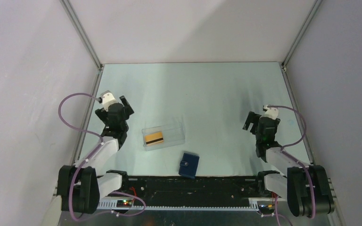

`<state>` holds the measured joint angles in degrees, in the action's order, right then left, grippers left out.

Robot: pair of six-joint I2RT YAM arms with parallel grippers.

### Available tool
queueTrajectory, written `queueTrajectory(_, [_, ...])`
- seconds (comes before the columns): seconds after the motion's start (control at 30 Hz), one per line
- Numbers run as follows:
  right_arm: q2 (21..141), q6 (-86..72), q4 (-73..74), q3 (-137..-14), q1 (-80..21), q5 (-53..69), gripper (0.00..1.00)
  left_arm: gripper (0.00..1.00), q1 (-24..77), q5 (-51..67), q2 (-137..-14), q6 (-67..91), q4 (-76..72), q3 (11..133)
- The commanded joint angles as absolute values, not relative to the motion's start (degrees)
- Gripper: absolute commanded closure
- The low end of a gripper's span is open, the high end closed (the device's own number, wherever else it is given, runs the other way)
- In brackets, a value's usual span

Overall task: Put the credit cards into the card holder
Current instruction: Reset both arms

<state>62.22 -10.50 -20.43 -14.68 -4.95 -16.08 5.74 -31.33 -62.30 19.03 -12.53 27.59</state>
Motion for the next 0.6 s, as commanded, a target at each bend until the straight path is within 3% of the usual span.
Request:
queueTrajectory(0.0, [63.74, -5.11, -42.04, -13.23, -4.00, -17.94, 0.01, 0.00, 3.06, -36.81, -66.38, 14.73, -24.22, 25.56])
queueTrajectory(0.1, [66.43, -5.09, -49.91, -12.57, -1.10, -11.14, 0.01, 0.00, -0.47, -32.24, -67.78, 13.59, -29.08, 23.53])
queueTrajectory(0.2, [77.27, -6.62, -65.76, -8.52, 0.89, -12.30, 0.01, 0.00, -4.60, -26.74, -69.54, 12.84, -29.68, 24.54])
queueTrajectory(0.3, [77.45, -6.32, -58.80, -12.24, 0.55, -11.77, 0.01, 0.00, -4.99, -25.74, -71.18, 11.10, -30.39, 25.47])
queueTrajectory(0.57, [77.66, -5.26, -57.80, -13.15, 0.18, -11.03, 0.01, 0.03, -5.15, -26.52, -71.70, 10.45, -31.46, 25.59])
